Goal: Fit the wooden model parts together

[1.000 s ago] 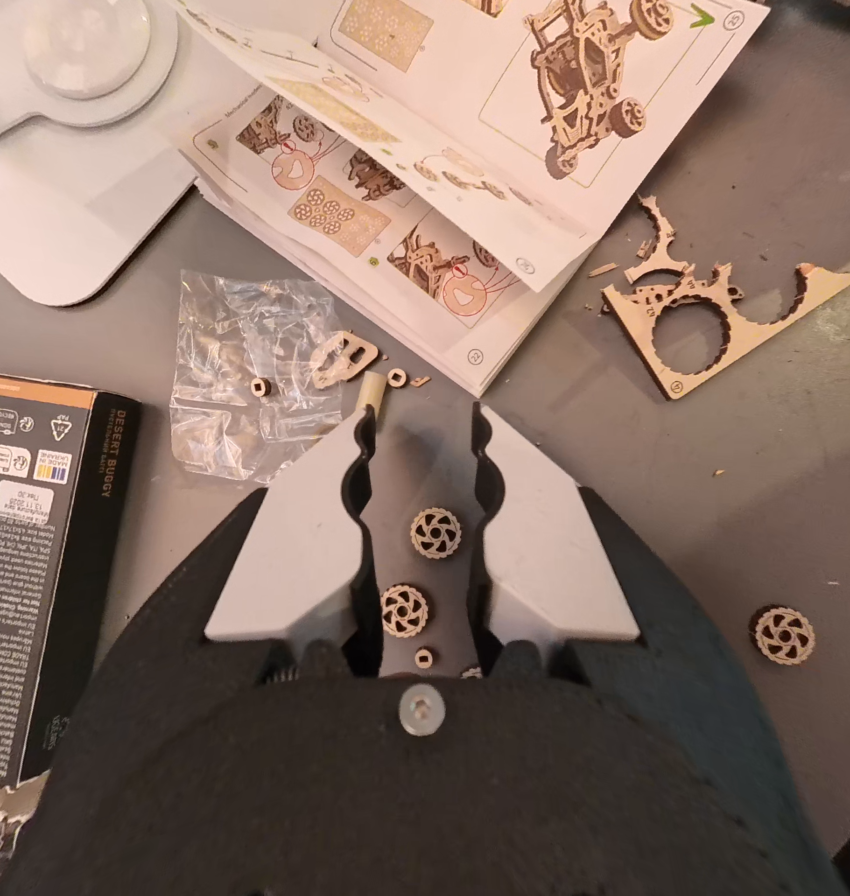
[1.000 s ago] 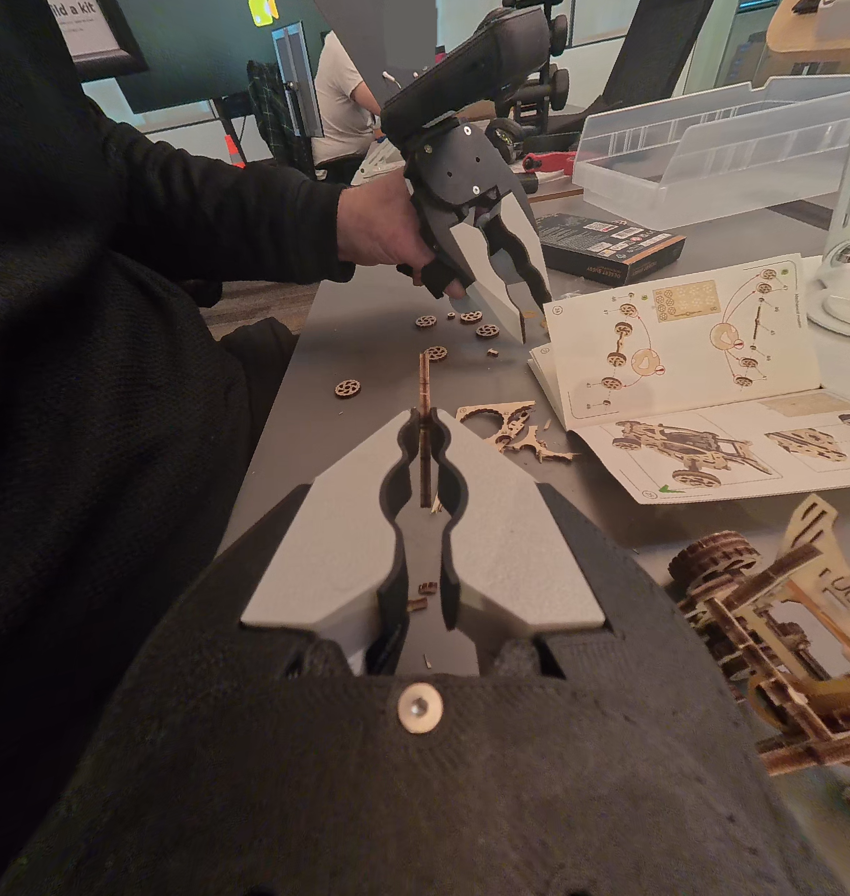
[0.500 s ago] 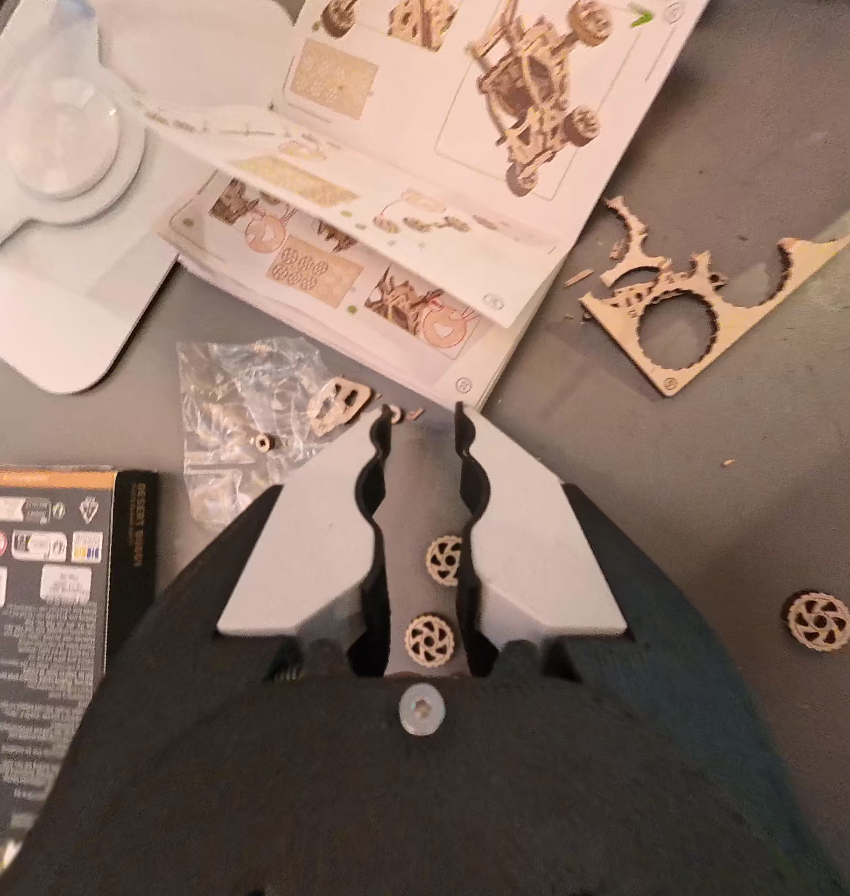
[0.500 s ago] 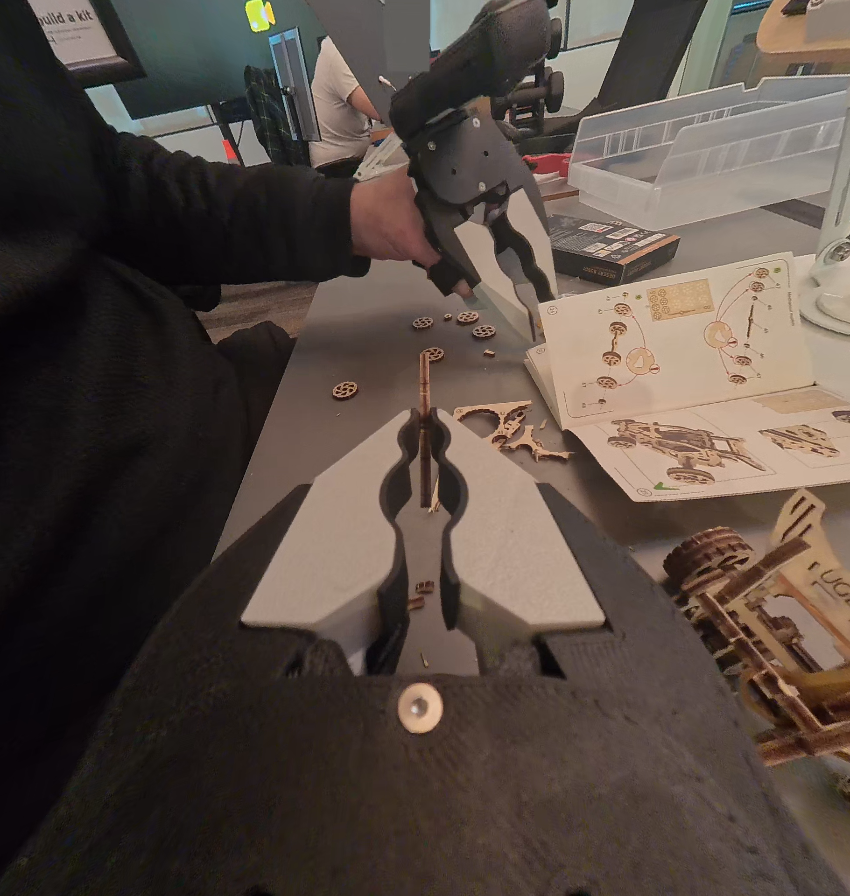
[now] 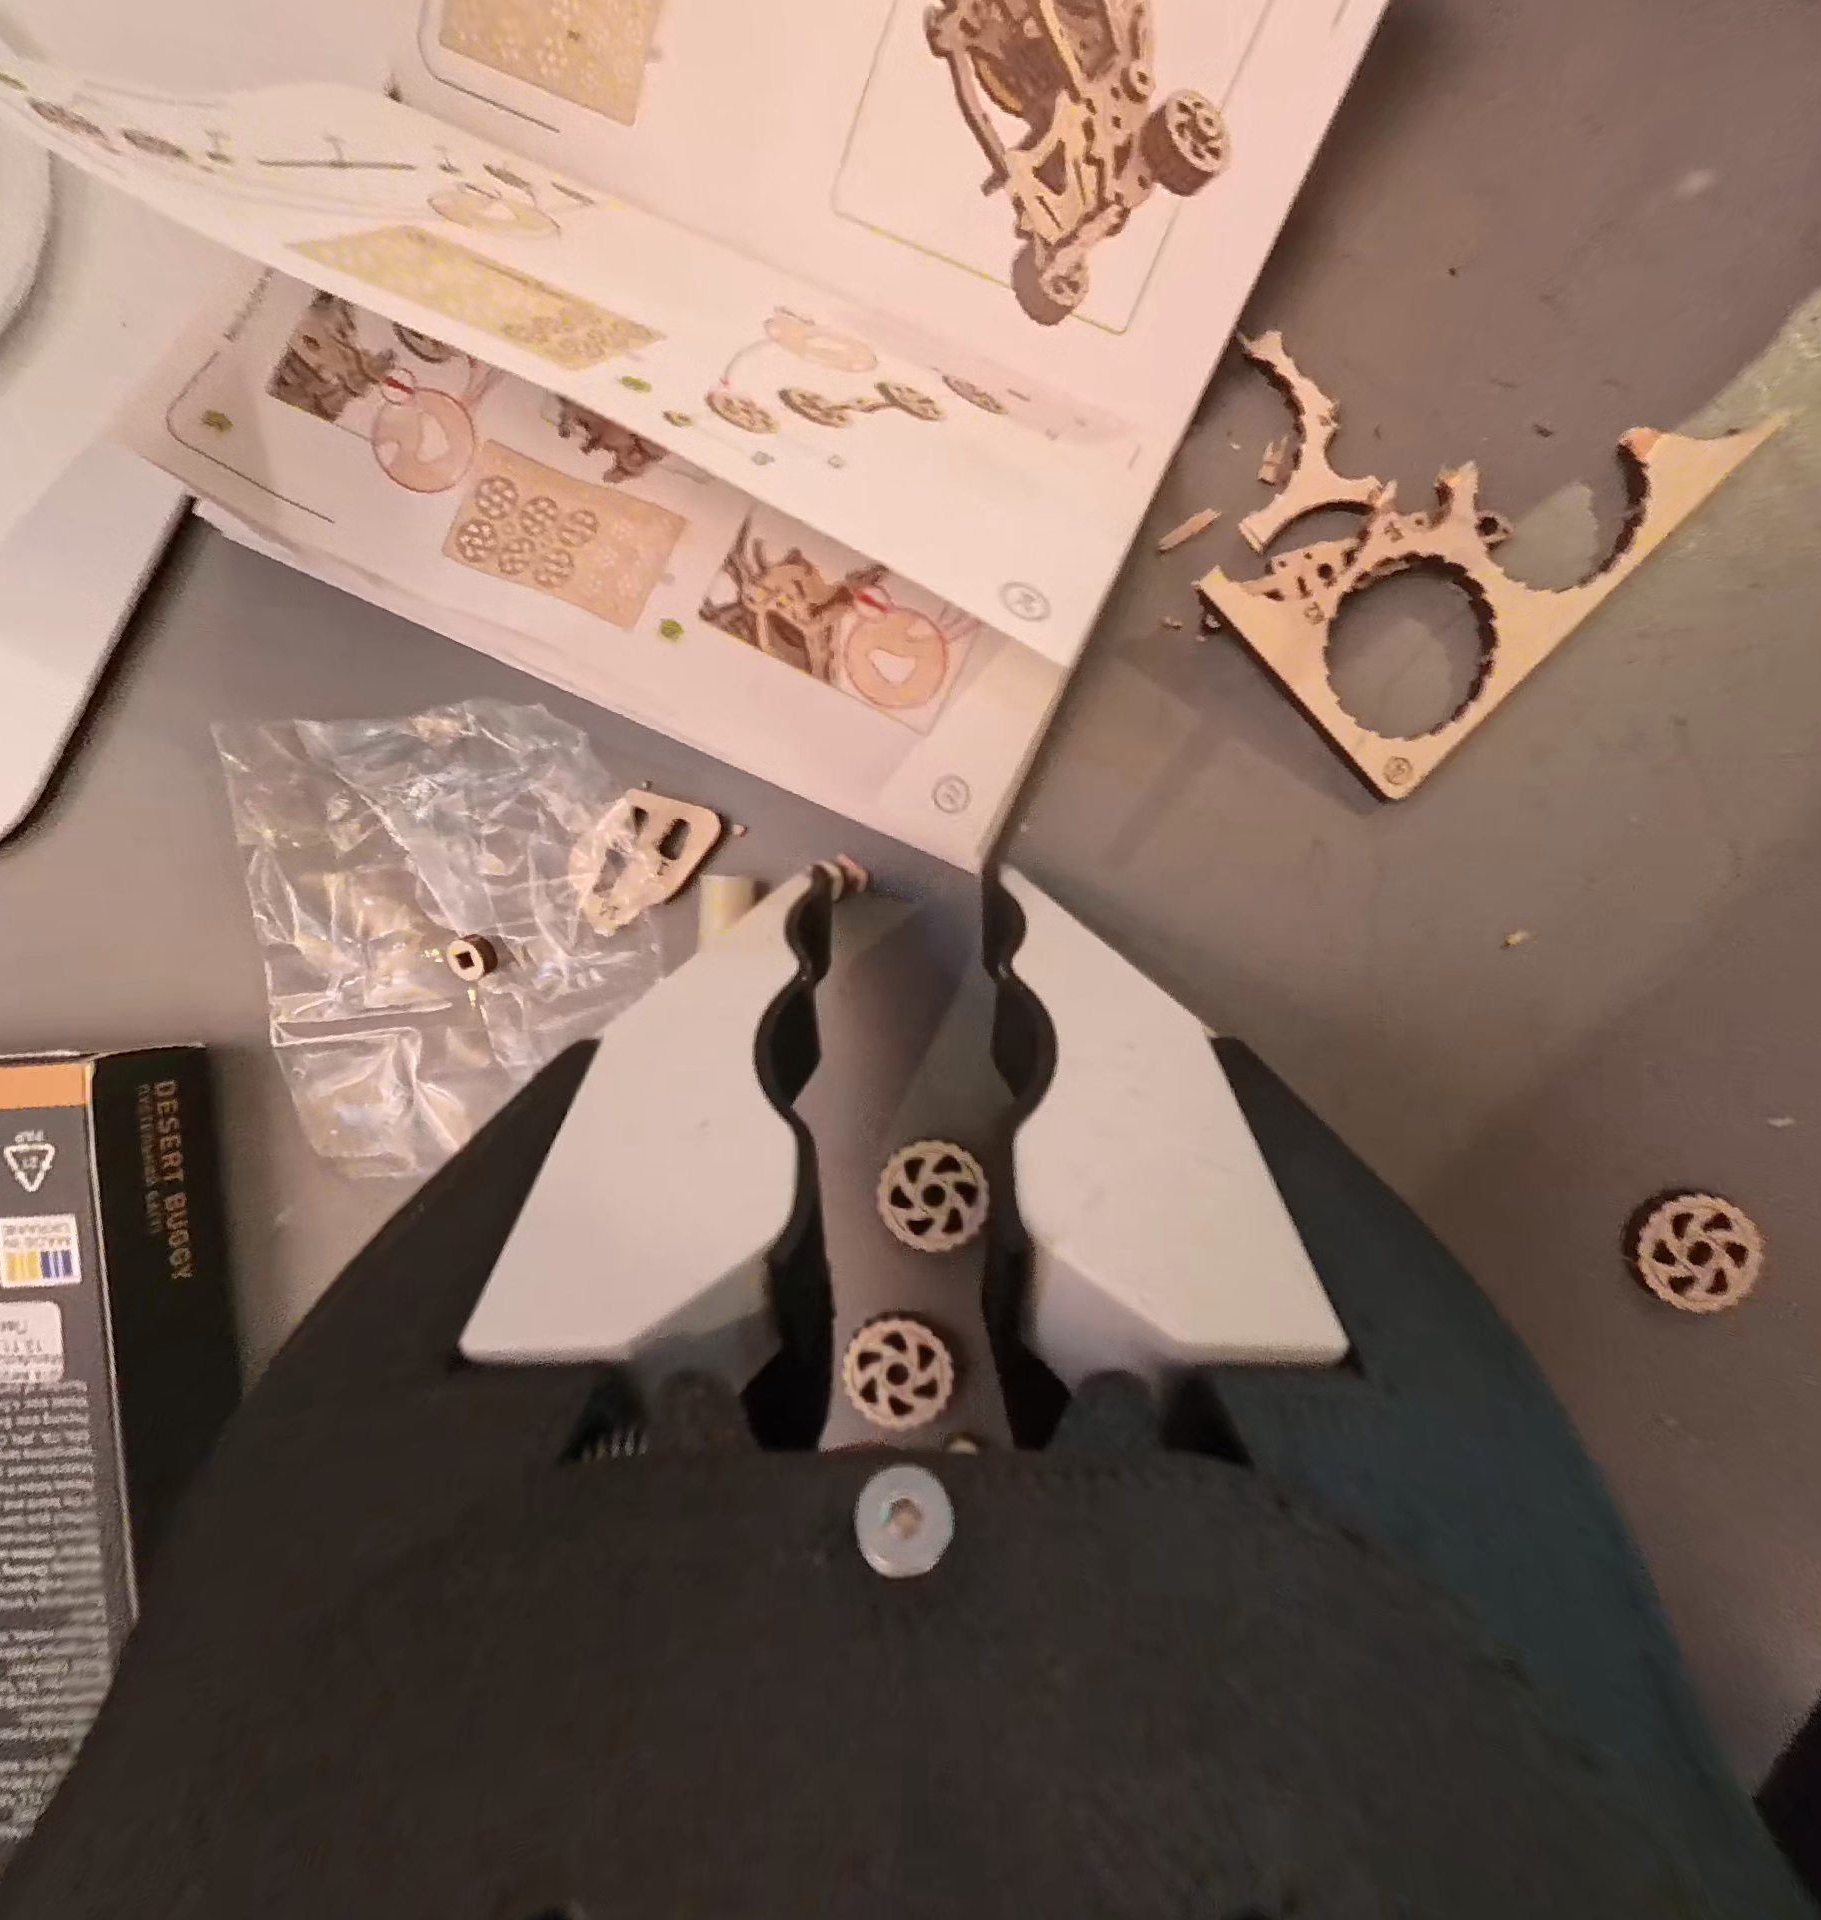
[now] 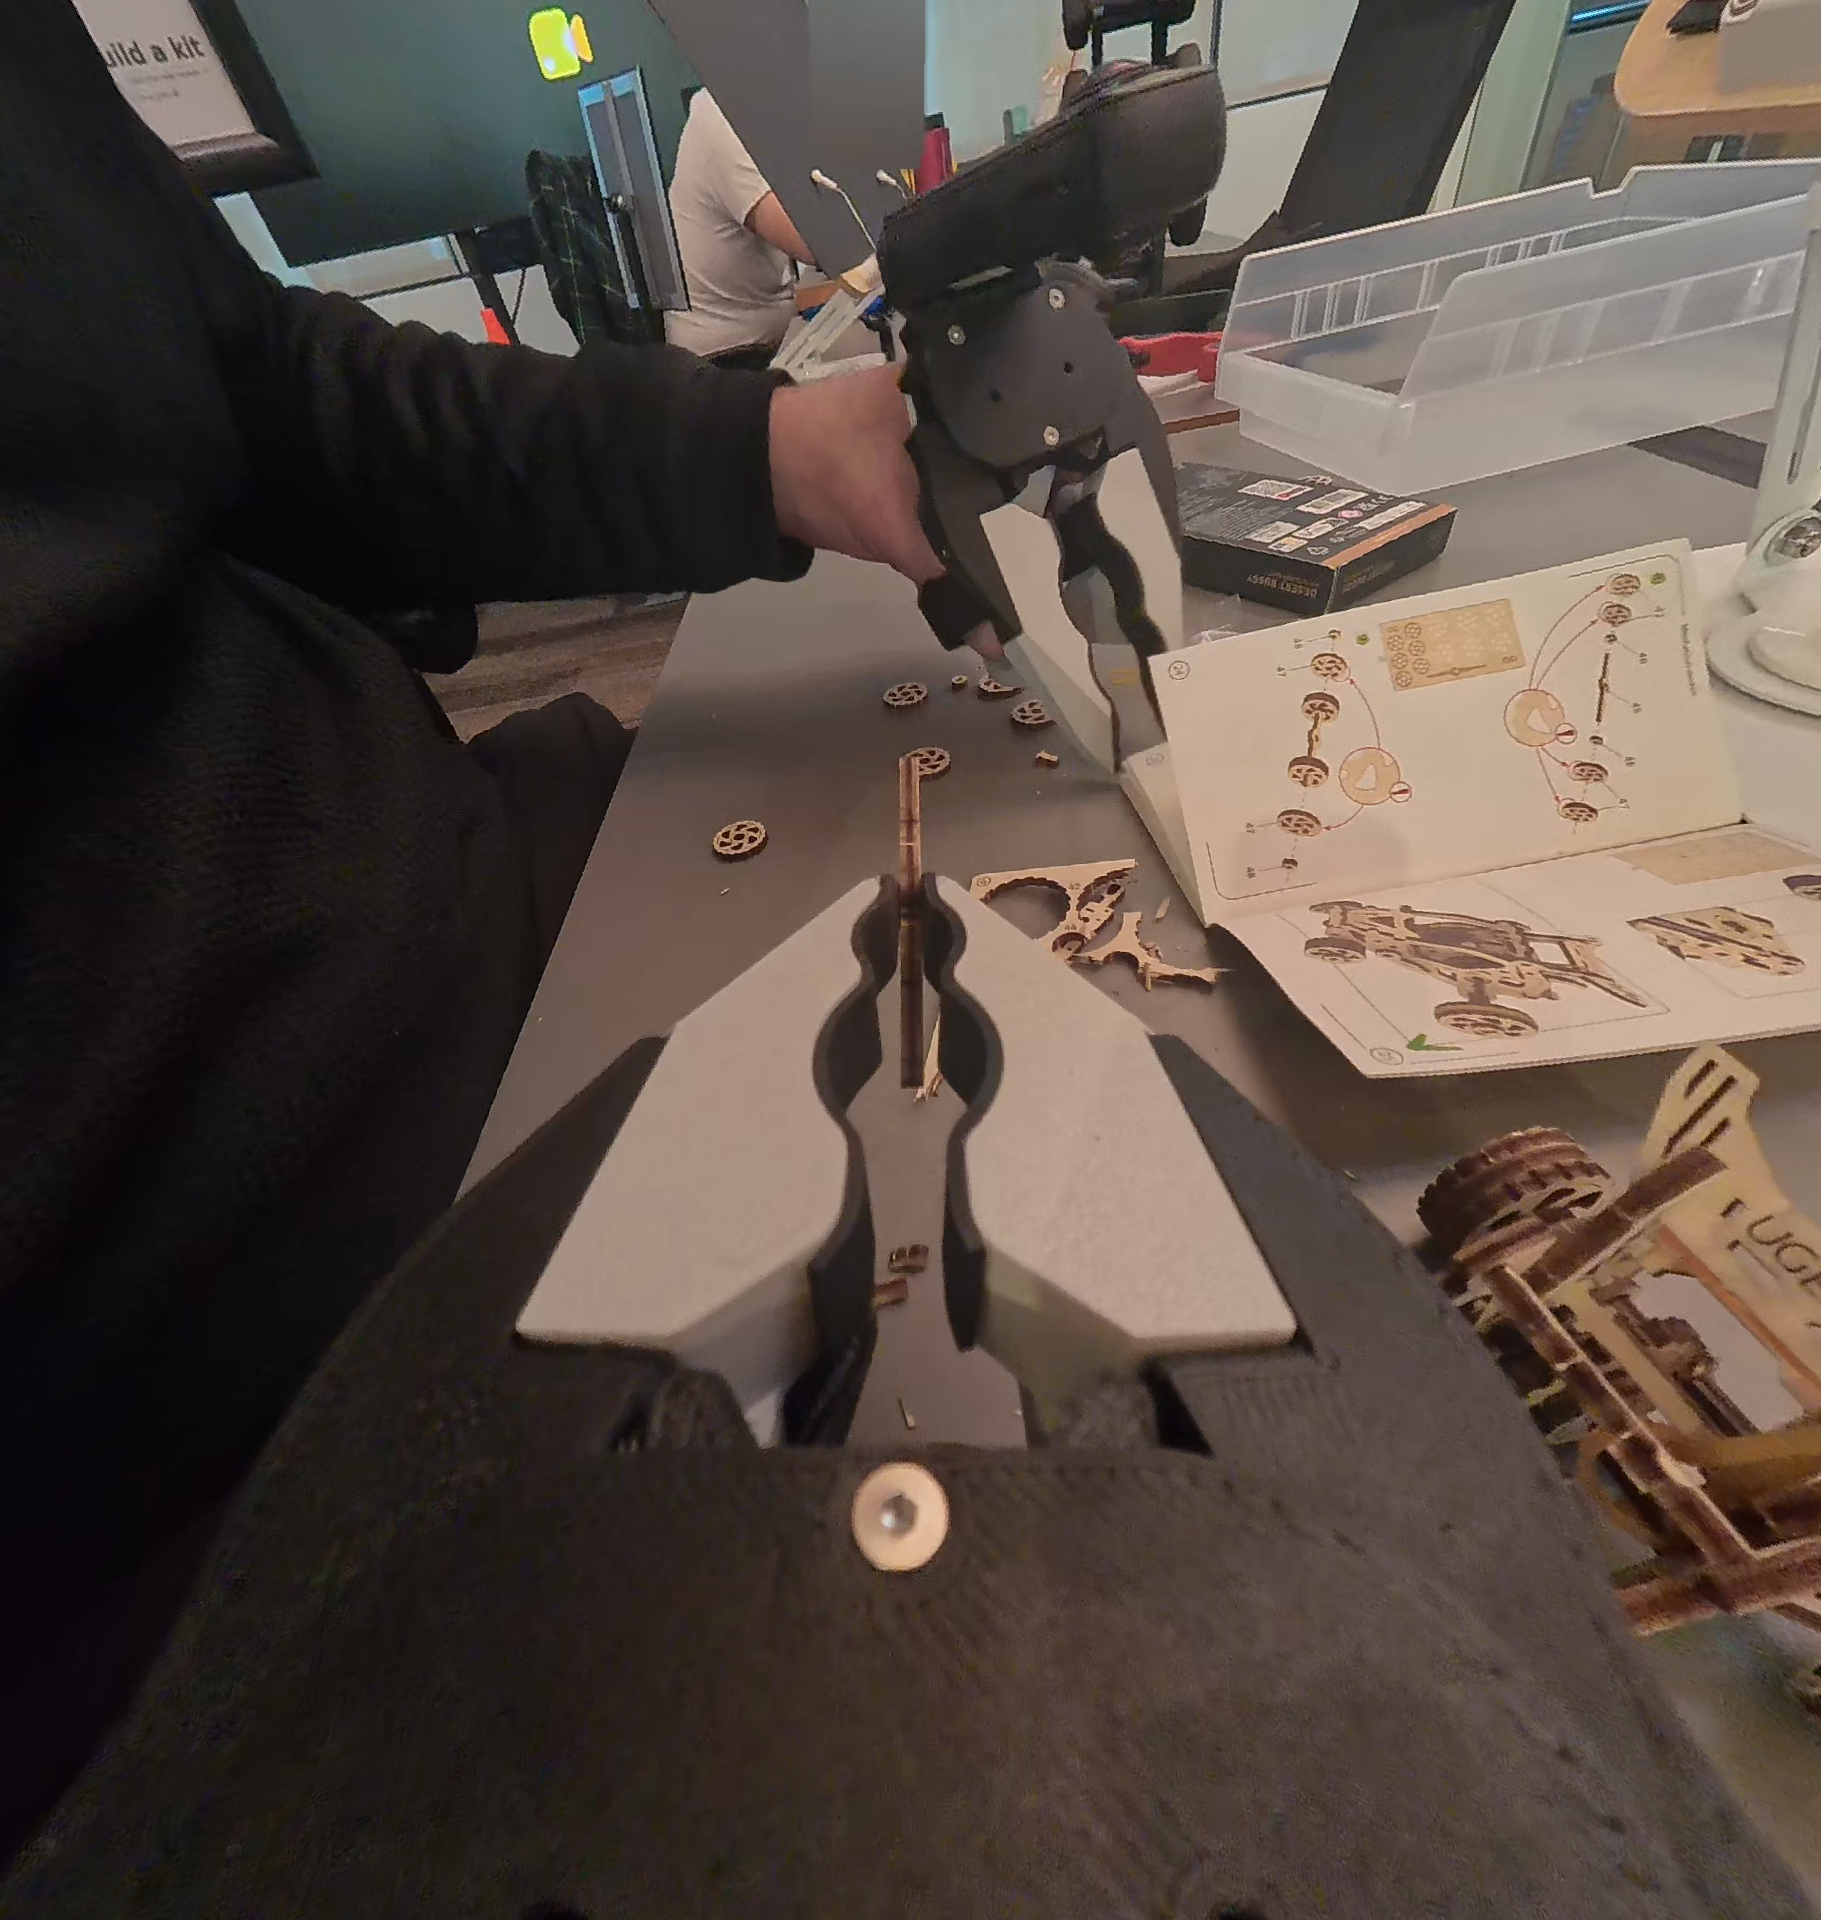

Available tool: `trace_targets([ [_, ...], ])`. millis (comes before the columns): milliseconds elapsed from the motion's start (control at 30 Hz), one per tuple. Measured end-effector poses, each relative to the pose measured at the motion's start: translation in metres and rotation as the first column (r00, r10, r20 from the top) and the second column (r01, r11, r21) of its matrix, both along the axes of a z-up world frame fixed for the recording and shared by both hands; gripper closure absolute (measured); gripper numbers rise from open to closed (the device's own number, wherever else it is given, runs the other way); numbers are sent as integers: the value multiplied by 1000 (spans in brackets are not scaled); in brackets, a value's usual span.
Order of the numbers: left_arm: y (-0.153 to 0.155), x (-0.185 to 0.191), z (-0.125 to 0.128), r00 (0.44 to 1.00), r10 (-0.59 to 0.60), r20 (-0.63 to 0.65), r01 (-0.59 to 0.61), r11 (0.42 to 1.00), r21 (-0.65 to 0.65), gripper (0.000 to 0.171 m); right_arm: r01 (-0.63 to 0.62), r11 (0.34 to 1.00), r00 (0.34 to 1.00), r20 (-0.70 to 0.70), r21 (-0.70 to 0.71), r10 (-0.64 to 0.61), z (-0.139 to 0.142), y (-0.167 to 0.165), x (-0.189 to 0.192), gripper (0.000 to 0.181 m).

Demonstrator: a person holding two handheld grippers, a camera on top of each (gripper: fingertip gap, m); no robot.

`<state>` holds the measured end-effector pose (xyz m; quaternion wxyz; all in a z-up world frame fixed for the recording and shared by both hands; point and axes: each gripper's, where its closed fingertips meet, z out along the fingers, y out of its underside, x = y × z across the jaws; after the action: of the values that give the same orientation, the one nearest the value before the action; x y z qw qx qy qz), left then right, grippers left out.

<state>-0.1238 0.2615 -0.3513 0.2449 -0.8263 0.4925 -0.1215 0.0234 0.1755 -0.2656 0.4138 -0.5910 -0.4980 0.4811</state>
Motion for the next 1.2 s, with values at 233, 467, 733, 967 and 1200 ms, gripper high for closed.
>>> trace_targets([
  [233, -53, 0, 13, 993, -103, 49, 110, 980, -164, 151, -1, 1000, 1000, 1, 1, 1, 0, 0, 0, 180],
  [467, 25, -32, 40, 997, 64, 51, -64, 998, 14, 154, -3, 1000, 1000, 17, 16, 3, -2, -2, -1, 180],
  [733, 65, -52, 3, 991, 105, -86, -103, 994, 26, 160, 1, 1000, 1000, 16, 12, -1, -2, -1, 0, 180],
  [967, 68, -49, -4, 992, 104, -68, -103, 994, 21, 171, 1, 1000, 999, 35, 25, -2, -4, -2, -1, 180],
  [1200, 69, -49, 4, 992, 111, -60, -107, 992, 69, 171, 10, 1000, 999, 39, 26, -11, -5, -1, 0, 180],
])
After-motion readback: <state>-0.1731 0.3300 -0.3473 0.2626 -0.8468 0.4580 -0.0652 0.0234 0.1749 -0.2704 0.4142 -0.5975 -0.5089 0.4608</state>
